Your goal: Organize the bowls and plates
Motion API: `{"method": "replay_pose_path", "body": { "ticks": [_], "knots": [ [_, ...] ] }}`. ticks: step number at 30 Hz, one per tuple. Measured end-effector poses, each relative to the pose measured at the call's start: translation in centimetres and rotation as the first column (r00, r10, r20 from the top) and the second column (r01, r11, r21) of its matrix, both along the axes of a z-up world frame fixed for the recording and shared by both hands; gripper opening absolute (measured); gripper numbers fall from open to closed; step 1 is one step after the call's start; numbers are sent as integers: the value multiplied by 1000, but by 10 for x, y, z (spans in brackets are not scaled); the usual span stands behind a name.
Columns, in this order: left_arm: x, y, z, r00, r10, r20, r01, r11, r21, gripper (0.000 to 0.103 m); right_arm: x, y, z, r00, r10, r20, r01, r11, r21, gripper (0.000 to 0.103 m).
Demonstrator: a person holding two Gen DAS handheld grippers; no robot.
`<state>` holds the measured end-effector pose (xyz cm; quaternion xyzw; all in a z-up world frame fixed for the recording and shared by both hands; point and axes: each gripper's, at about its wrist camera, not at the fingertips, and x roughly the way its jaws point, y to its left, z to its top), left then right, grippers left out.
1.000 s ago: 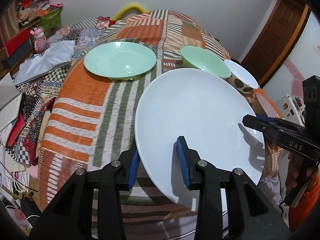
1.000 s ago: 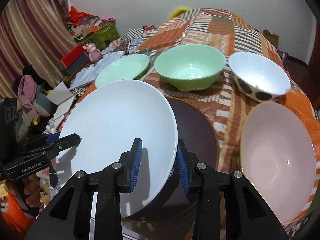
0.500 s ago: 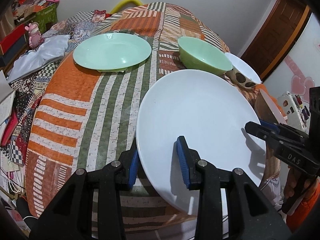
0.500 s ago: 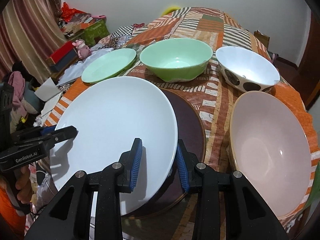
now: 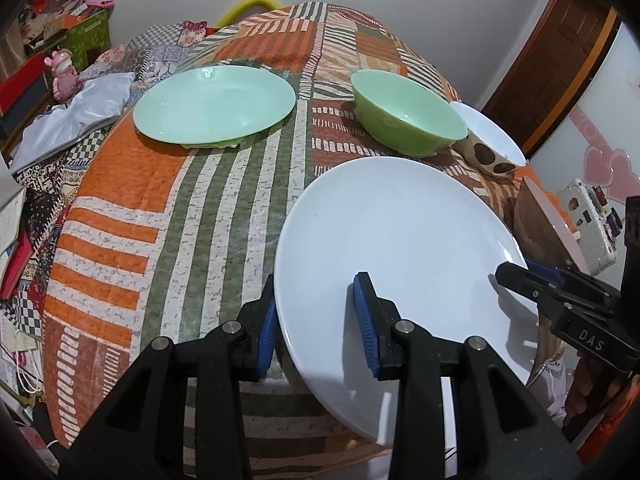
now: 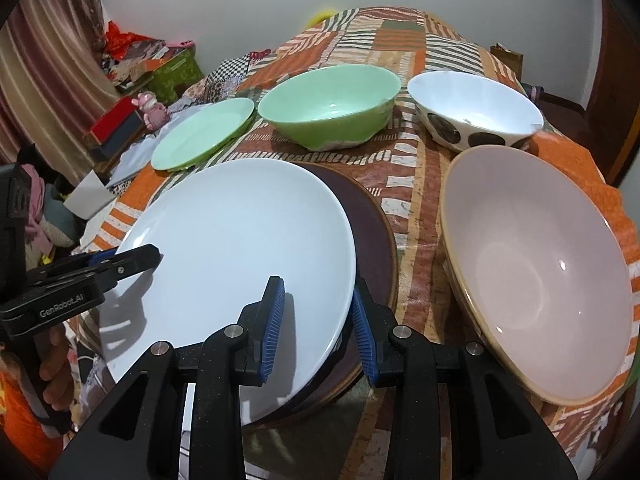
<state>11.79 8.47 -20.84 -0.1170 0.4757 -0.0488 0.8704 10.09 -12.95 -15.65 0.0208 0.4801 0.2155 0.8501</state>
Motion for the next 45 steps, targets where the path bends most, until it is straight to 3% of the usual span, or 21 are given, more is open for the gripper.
{"method": "replay_pose_path", "body": {
  "ticks": [6,16,20,25,29,37,40,45],
  "knots": [
    [6,-1,-2,1000,2,3,-2,1000,-7,35,-1,-11,-2,1000,-22,1,22,999,46,26],
    [17,-6,-6,1000,4,-11,-4,1000,-21,36,-6,-19,2,999,-38,7,37,997,74,26],
    [19,-15,-4,1000,-9,-1,9,999,46,36,-8,-23,4,999,-43,16,41,996,77,26],
    [21,-18,-4,1000,-18,-2,18,998,59,35,-12,-27,6,997,-65,39,64,998,26,26],
    [14,-12,2,1000,3,14,-3,998,62,35,-14,-34,4,998,-64,21,63,997,41,26],
    [-7,9,32,995,54,82,-61,994,92,36,-18,-32,29,994,-44,98,41,999,30,29],
    [-11,21,47,990,82,118,-94,990,101,41,-14,-22,42,991,-15,130,10,999,40,29],
    [-14,43,72,975,127,184,-153,979,136,60,-3,3,58,983,61,173,-70,997,43,32]
  ]
}}
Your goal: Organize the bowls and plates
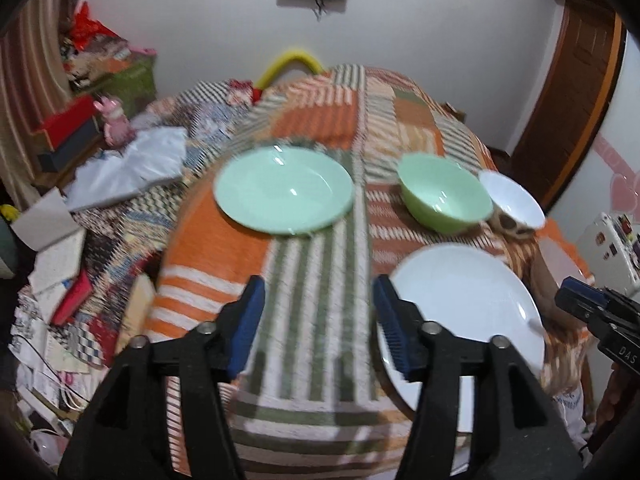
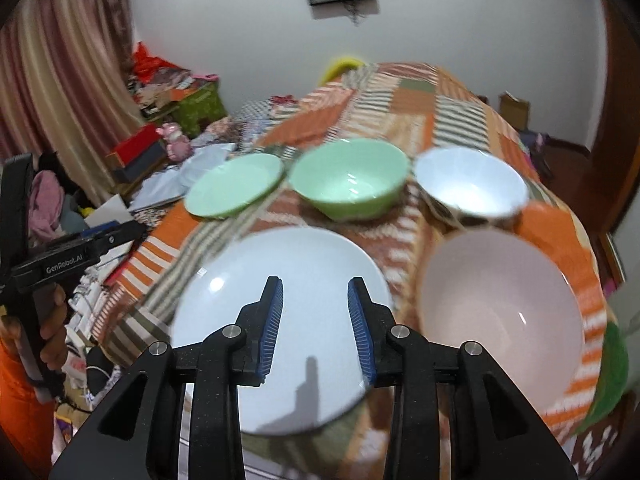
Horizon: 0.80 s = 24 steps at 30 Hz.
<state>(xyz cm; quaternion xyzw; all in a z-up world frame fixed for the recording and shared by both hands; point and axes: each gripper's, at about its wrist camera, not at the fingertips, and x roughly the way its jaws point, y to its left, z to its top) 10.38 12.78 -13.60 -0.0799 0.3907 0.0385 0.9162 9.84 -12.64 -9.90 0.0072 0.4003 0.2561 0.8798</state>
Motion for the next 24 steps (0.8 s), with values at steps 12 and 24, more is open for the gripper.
{"method": "replay_pose_path", "body": {
  "ticks": [12,24],
  "knots": [
    [36,71,10,994,112,-19,-111,992,52,73,47,59,16,990,141,-3,-141,990,20,52],
    [107,113,-30,985,128,-118,-125,992,31,73,129,115,10,977,210,-32,-212,974,-84,52]
  ]
}}
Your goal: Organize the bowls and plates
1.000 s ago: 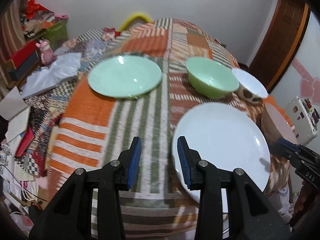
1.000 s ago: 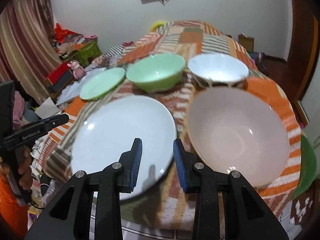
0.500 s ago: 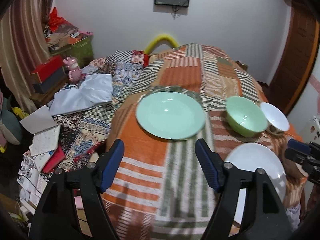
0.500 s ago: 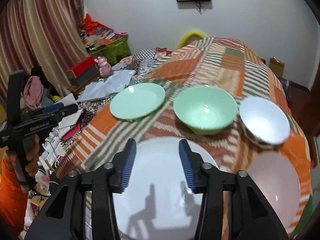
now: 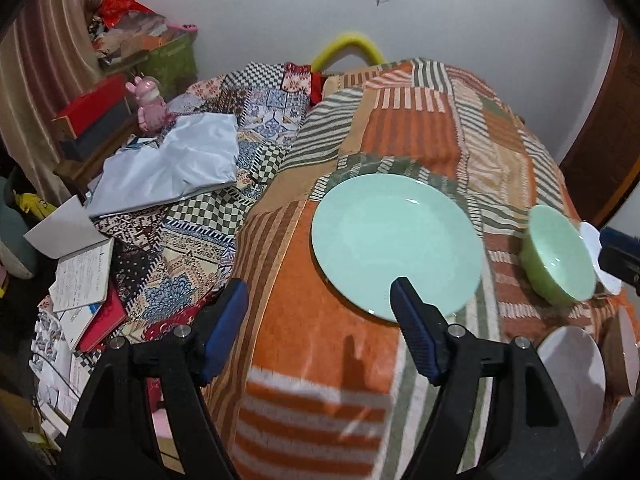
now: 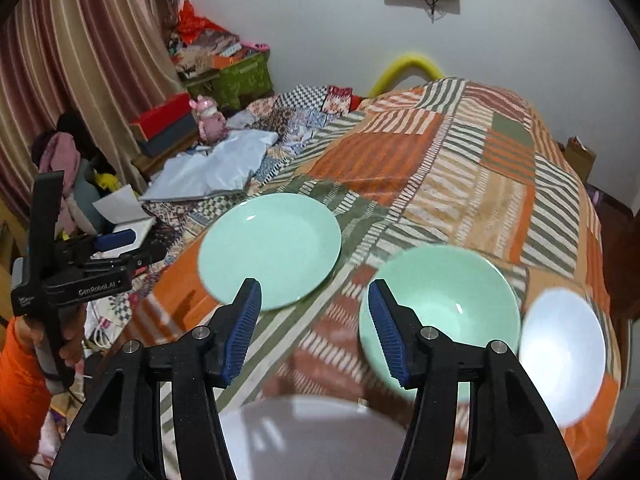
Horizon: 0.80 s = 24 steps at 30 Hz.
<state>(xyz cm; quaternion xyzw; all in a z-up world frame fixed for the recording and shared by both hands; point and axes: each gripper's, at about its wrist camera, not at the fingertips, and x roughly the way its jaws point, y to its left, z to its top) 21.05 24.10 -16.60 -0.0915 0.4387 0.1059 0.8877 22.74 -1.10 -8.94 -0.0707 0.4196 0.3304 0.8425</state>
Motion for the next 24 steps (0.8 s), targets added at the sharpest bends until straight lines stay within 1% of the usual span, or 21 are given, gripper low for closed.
{"method": "replay_pose_path", "body": {
  "ticks": [4,8,10,11,13,14,15,16,17,19,21,23,24],
  "knots": [
    [24,8,-17,999,-4,-39,4,1000,1,73,26,20,-15,999,33,-41,-35,998,-54,52],
    [45,18,-36,997,-16,-77,13,999,-45,73,49,35,-33,994,54,-98,-61,995,-75,52],
    [52,20,-43,996,-25,-84,21,998,-51,73,63,44,-43,989,63,-132,-75,993,-92,52],
    [56,20,-46,996,-29,-83,25,998,-49,73,68,48,-47,987,65,-148,-81,992,-99,51],
    [62,20,-53,996,-43,-83,40,998,-45,72,79,57,-56,982,72,-174,-93,989,-117,44],
    [65,20,-56,995,-52,-83,48,998,-46,64,83,60,-59,980,76,-182,-101,986,-132,37],
    [68,20,-60,995,-56,-88,52,998,-48,59,88,65,-66,978,77,-196,-108,982,-154,35],
    [71,21,-63,993,-61,-97,55,997,-55,52,91,68,-69,976,75,-205,-110,980,-163,35],
    [73,21,-66,993,-66,-103,59,996,-66,48,94,69,-73,974,69,-218,-107,980,-170,35],
    [77,22,-70,991,-80,-109,70,994,-89,43,101,73,-81,964,66,-258,-114,978,-176,32],
    [78,21,-73,991,-89,-104,80,993,-84,42,104,76,-88,956,55,-290,-113,976,-186,31],
    [80,19,-73,990,-104,-95,96,992,-83,36,103,81,-94,951,55,-304,-122,971,-207,31],
    [81,18,-73,989,-111,-94,103,991,-90,35,102,83,-96,951,53,-304,-123,969,-216,32]
  ]
}}
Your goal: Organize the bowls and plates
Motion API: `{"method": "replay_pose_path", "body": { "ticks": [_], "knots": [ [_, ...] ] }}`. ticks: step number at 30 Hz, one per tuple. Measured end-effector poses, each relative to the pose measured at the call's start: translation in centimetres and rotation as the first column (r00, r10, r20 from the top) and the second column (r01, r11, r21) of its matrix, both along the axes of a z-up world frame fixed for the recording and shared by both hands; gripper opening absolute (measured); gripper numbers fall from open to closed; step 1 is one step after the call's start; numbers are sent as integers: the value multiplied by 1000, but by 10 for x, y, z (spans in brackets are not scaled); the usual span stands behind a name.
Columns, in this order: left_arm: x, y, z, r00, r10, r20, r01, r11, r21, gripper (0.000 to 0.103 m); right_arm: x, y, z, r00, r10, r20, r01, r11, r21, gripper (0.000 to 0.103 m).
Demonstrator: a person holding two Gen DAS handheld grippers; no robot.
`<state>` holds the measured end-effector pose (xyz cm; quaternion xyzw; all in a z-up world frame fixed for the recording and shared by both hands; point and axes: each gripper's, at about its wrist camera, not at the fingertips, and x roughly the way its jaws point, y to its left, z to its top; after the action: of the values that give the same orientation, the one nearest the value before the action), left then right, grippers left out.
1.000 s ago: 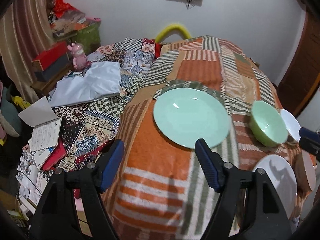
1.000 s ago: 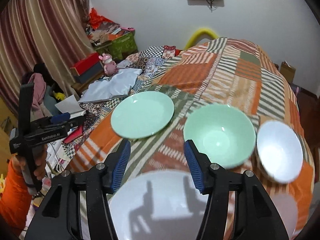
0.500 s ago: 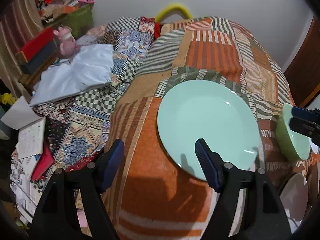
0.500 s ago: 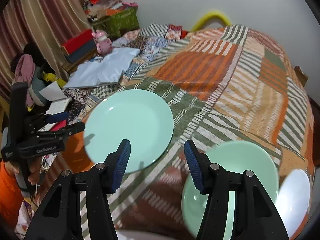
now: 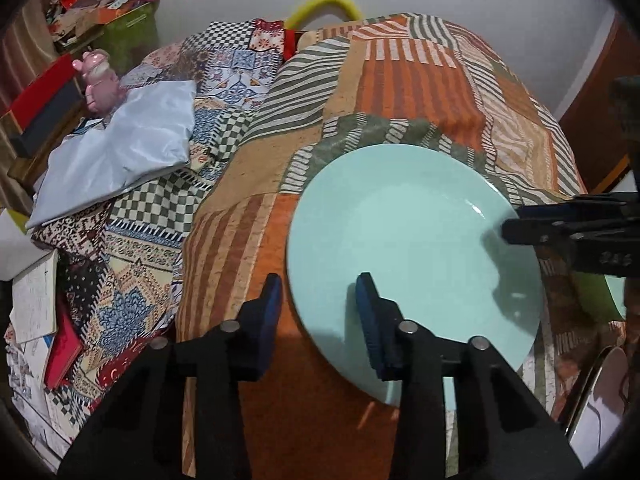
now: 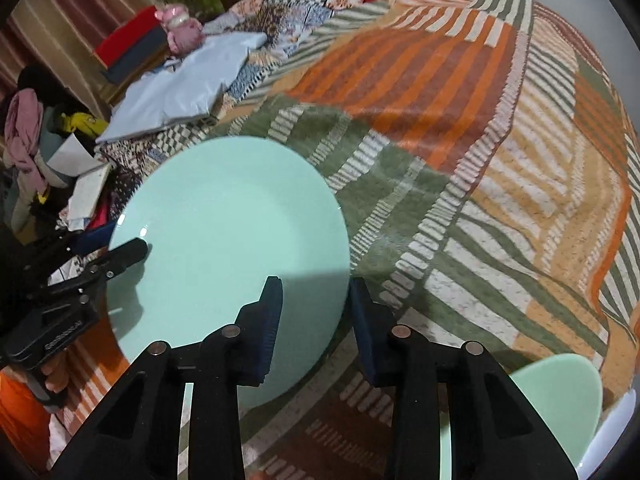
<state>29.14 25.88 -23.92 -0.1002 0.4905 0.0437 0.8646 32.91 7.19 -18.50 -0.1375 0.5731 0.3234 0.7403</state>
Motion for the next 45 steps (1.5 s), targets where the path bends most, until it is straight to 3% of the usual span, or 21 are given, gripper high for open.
{"method": "replay_pose_path", "body": {
  "ticks": [8,11,21,28,32,45],
  "knots": [
    [-3,4,1,1000,4,-4,-4,1000,-13,31,-5,-1,0,1000,10,-12,-10,1000,13,32],
    [-17,10,2,1000,16,-16,-17,999,-41,31,-16,1,2,999,26,-30,-25,999,35,31],
    [-84,11,6,999,26,-44,-27,999,-18,31,-67,-3,3,990,101,-98,-91,991,103,31],
    [-101,7,4,999,19,-48,-21,999,-36,31,-77,-3,-4,989,104,-107,-92,989,112,32],
    [-101,10,0,999,31,-36,-34,997,-68,31,-81,0,-7,990,111,-90,-101,988,114,31],
    [-118,-4,19,999,28,19,-26,998,-57,31,-96,-24,15,997,74,-24,-69,983,169,30]
  ]
}}
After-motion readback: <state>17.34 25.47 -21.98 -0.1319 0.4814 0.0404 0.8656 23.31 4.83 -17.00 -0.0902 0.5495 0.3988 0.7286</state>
